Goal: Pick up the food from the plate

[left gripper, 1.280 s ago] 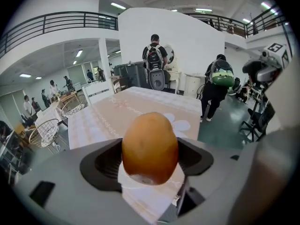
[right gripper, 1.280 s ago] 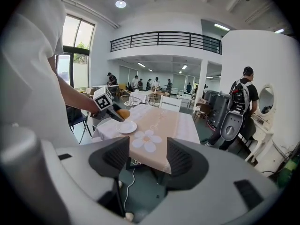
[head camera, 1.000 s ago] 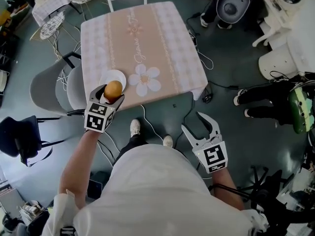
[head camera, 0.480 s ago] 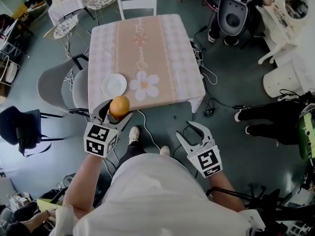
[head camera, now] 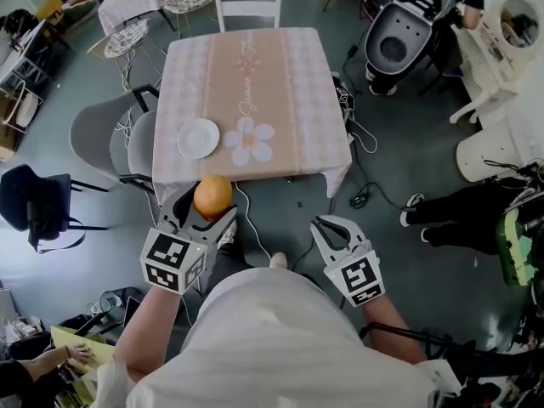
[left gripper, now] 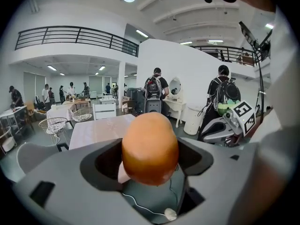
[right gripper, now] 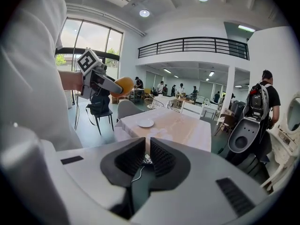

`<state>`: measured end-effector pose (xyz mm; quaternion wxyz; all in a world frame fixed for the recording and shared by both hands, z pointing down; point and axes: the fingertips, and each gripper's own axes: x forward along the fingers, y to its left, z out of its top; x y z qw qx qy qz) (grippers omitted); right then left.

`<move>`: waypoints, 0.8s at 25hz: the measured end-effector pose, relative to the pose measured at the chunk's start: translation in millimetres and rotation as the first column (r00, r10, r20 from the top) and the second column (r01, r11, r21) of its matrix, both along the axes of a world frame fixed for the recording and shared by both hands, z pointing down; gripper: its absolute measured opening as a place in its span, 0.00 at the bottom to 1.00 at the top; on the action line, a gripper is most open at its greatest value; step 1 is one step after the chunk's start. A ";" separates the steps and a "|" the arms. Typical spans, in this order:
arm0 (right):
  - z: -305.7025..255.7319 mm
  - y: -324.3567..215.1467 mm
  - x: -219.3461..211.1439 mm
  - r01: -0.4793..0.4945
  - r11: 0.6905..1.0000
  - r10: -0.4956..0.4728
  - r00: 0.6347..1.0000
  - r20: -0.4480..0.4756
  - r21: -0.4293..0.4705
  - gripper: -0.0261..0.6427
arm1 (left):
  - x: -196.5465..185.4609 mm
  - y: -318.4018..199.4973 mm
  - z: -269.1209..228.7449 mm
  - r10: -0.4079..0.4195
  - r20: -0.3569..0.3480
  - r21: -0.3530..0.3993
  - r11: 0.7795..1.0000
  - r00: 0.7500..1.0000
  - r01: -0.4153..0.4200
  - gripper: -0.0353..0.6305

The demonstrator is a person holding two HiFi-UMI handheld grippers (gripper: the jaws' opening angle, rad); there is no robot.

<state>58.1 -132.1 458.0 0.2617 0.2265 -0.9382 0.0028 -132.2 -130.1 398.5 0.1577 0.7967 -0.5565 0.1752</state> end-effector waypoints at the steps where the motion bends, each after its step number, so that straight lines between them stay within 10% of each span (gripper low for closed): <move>1: 0.4 2.5 2.1 0.007 1.000 -0.007 1.000 -0.003 0.001 0.10 | 3.9 3.8 -1.5 -0.001 -0.007 0.002 1.000 1.000 0.001 0.60; 20: 1.4 20.0 15.7 0.044 0.999 -0.044 0.999 0.001 -0.003 0.07 | 37.6 25.1 -16.9 0.039 0.007 0.015 0.999 0.999 -0.039 0.60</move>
